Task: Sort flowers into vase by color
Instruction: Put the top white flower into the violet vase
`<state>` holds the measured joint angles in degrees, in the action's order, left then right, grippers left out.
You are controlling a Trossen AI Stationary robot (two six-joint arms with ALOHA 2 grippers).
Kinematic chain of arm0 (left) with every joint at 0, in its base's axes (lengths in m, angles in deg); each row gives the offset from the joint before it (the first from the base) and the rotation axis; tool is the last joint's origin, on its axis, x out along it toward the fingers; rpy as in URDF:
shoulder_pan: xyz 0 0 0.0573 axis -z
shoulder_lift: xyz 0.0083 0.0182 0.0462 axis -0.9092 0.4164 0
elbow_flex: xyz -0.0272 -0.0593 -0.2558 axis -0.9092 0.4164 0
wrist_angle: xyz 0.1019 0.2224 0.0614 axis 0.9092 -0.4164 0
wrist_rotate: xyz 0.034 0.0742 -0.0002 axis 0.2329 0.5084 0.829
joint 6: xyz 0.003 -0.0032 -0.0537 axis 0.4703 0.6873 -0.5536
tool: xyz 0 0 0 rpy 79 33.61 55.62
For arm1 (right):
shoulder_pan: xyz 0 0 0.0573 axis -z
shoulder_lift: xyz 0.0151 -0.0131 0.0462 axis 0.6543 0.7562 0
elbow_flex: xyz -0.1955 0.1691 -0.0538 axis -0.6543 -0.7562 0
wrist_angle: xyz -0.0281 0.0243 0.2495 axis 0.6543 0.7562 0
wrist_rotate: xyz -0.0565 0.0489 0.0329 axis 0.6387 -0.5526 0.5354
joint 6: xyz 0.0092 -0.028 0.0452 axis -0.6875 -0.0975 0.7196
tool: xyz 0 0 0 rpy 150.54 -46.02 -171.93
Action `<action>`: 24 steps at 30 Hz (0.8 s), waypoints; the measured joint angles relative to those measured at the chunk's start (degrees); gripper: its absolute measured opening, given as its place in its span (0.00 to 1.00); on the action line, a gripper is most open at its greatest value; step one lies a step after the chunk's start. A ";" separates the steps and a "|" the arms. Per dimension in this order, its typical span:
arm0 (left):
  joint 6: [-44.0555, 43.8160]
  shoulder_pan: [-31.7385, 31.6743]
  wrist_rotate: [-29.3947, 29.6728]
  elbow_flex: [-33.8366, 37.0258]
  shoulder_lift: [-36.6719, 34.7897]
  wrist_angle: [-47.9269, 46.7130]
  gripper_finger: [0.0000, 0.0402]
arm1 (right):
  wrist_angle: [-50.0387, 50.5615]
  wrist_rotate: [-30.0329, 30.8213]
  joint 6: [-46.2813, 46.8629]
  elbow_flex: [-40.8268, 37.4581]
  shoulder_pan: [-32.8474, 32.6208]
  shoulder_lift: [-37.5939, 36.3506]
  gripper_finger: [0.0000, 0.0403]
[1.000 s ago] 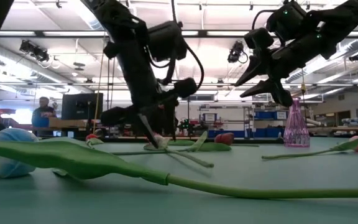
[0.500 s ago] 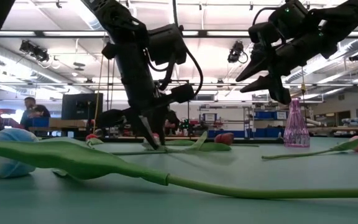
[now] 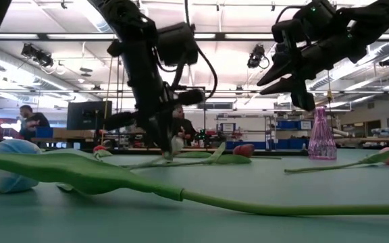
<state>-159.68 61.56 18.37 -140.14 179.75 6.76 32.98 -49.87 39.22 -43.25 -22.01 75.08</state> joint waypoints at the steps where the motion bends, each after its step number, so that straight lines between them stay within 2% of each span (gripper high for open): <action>1: 1.38 -0.34 0.31 -0.09 -0.69 0.00 0.01 | 0.06 0.02 0.00 0.00 0.00 -0.27 0.23; 11: 17.63 -6.17 0.01 -0.15 -6.31 2.76 0.01 | -0.75 1.84 0.43 0.00 -0.07 -3.87 0.23; 20: 36.95 -12.79 -7.77 -0.24 -13.57 6.80 0.01 | -1.00 9.39 5.86 0.00 -0.13 -4.52 0.23; 24: 44.81 -15.09 -9.49 -0.31 -17.76 8.23 0.01 | -1.78 9.48 5.42 0.00 -0.02 -4.52 0.23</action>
<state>-114.87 46.47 8.88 -140.45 161.99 14.99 31.20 -40.39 44.64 -43.25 -22.03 70.57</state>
